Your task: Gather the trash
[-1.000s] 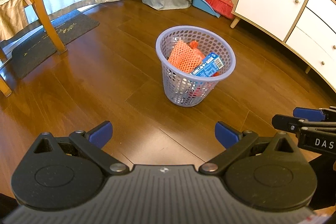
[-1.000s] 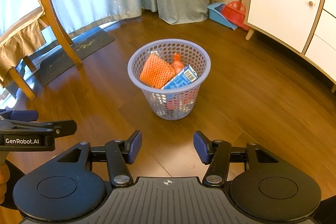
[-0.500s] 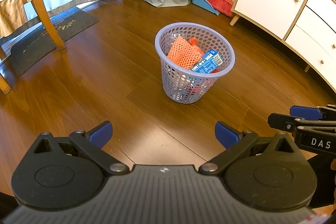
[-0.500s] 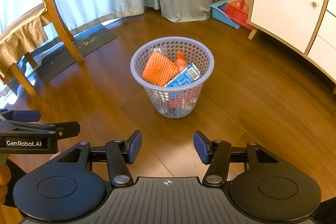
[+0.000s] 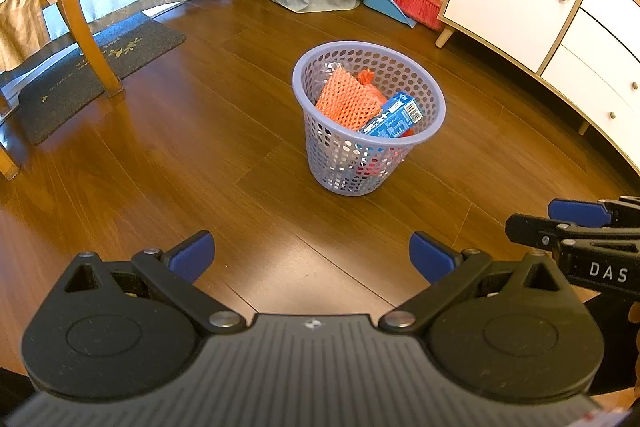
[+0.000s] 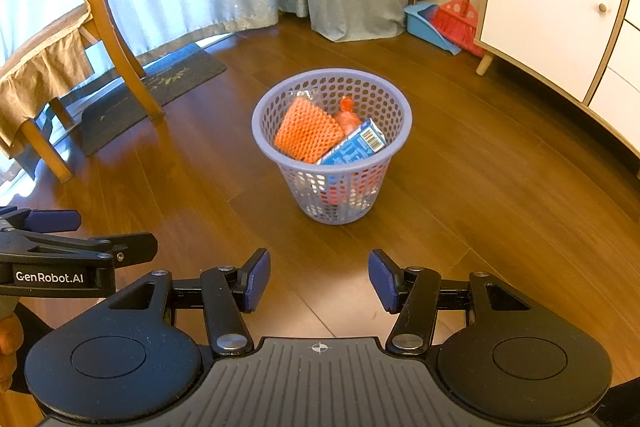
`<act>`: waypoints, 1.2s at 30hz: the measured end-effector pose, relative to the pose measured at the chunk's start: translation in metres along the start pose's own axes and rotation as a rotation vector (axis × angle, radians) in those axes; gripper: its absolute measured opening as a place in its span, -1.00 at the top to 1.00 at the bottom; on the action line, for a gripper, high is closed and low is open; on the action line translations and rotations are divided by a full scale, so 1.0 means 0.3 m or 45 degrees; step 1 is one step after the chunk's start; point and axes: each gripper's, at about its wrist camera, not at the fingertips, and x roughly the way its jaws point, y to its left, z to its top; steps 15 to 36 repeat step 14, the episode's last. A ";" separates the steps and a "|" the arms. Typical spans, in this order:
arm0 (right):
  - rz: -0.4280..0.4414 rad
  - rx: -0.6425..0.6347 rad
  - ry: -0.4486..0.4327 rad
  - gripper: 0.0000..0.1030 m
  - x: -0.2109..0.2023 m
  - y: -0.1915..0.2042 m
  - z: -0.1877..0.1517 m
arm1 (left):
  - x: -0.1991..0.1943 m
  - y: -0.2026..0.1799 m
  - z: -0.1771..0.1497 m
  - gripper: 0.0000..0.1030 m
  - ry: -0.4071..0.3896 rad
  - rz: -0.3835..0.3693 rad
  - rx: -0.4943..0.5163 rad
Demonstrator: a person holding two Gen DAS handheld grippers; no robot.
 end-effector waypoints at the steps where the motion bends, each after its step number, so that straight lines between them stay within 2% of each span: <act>1: 0.001 0.000 0.000 -0.01 0.000 0.000 0.000 | 0.002 0.001 -0.004 -0.98 0.000 0.001 0.000; 36: 0.004 0.000 0.001 -0.01 0.004 0.016 -0.003 | -0.003 -0.002 -0.009 -0.98 -0.005 0.006 0.007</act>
